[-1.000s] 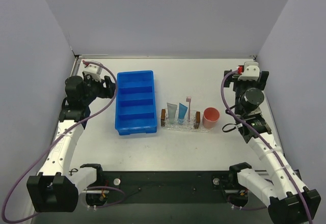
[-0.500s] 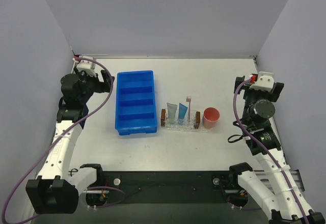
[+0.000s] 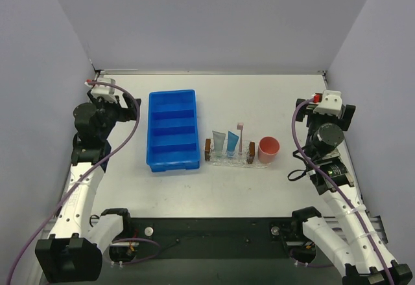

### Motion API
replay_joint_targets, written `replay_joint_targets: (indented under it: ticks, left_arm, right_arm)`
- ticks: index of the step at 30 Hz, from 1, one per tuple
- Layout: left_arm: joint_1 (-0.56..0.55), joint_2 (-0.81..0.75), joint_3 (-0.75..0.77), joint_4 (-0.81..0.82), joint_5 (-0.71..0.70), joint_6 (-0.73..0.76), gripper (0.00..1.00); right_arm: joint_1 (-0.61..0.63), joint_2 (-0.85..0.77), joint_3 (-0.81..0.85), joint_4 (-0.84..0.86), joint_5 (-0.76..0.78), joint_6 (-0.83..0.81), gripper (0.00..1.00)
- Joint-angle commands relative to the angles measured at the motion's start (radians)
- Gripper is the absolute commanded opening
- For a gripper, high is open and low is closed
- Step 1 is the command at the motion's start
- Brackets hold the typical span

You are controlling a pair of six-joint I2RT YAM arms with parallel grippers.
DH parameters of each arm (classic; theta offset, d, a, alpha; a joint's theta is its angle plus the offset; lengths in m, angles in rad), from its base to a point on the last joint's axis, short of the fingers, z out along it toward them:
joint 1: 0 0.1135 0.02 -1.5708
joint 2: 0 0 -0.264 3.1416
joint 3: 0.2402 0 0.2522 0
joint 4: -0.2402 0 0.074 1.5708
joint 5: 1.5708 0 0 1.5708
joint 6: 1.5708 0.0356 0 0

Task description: Prepare toiletry sets of a toothbrush and toothpaste on the tray

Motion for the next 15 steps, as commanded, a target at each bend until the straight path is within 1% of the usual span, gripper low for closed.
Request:
replay_joint_targets:
  ticks: [1, 15]
  left_arm:
    - [0.012, -0.021, 0.000, 0.094, -0.025, -0.027, 0.91]
    - [0.023, -0.030, -0.024, 0.130, -0.041, -0.036, 0.91]
  right_arm:
    - [-0.005, -0.005, 0.009, 0.020, 0.025, 0.015, 0.96]
    - [-0.003, 0.015, 0.017, 0.011, 0.031, 0.024, 0.95]
